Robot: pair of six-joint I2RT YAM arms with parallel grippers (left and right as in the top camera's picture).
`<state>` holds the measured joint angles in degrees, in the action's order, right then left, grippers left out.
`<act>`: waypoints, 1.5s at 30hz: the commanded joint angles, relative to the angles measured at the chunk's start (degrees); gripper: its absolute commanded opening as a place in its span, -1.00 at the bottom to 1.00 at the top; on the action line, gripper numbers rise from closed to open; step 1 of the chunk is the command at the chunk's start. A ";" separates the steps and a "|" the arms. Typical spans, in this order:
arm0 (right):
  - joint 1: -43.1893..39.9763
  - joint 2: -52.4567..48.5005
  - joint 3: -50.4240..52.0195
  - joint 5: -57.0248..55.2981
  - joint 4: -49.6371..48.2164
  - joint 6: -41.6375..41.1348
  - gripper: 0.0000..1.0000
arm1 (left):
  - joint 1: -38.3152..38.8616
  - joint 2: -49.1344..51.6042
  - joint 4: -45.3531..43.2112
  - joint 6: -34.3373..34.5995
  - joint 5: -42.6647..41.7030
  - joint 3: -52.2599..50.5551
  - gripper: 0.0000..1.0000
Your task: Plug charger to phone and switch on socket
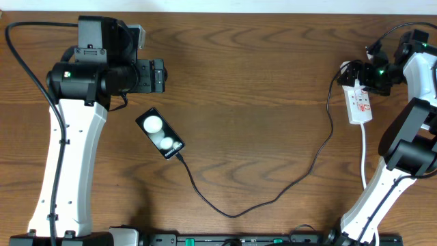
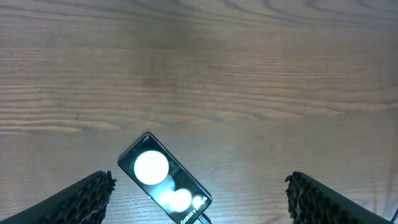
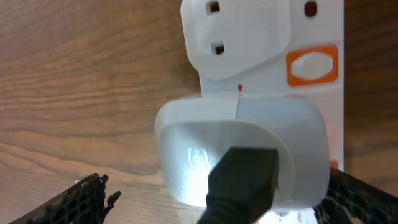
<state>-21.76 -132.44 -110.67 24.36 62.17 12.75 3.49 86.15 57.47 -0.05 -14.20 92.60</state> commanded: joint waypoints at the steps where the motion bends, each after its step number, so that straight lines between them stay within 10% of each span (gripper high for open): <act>1: 0.39 -0.72 -0.79 -0.11 2.29 -1.81 0.99 | -0.17 0.00 0.13 -0.79 0.57 0.85 0.81; 20: -4.55 7.28 -21.92 -12.96 25.90 -12.07 0.99 | -0.17 0.00 0.13 -0.79 0.57 0.85 0.82; 28: -4.39 15.32 -21.99 13.31 35.01 -14.45 0.99 | -0.17 0.00 0.13 -0.79 0.57 0.85 0.81; 45: -4.87 17.03 -21.90 -1.46 32.79 -14.40 0.98 | -0.17 0.00 0.13 -0.79 0.57 0.85 0.82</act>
<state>-26.37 -115.33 -132.07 25.34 95.02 -1.08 3.49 86.15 57.47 -0.05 -14.20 92.60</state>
